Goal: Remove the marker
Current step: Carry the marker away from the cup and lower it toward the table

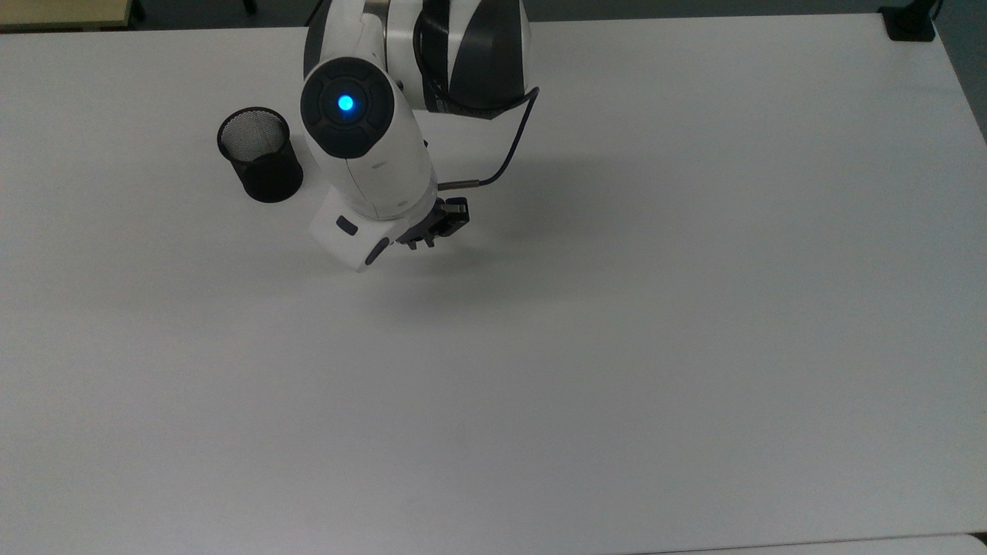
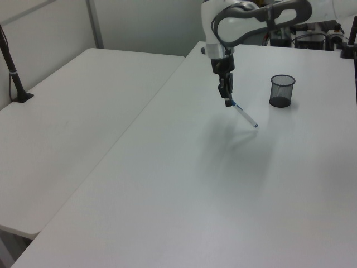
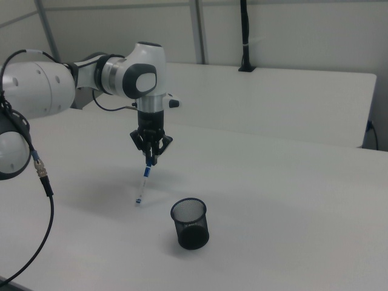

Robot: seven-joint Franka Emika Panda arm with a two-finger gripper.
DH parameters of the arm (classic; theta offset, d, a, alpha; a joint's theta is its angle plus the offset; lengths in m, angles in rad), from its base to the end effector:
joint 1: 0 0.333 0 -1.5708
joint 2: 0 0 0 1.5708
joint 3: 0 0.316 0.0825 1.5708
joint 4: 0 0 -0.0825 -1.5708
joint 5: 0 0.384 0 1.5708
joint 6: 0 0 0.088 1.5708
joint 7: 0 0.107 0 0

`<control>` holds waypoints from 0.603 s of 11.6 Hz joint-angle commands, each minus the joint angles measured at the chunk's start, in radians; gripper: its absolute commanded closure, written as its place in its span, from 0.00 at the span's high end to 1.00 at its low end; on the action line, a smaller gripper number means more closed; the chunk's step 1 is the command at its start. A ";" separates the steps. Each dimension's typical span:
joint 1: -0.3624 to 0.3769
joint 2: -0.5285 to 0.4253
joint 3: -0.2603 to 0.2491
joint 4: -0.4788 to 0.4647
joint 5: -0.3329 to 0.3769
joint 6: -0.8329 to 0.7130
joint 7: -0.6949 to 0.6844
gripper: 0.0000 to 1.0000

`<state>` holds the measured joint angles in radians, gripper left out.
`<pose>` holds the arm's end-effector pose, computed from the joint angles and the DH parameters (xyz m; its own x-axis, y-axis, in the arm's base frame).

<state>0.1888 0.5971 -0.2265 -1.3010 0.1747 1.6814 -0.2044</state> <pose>0.6988 0.0241 0.3864 0.9691 0.1590 -0.1886 0.1463 -0.9860 -0.0795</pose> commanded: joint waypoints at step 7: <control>0.024 0.113 -0.001 0.052 0.005 0.144 0.036 0.67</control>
<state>0.2031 0.7119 -0.2146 -1.2674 0.1747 1.8160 -0.1867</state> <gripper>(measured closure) 0.493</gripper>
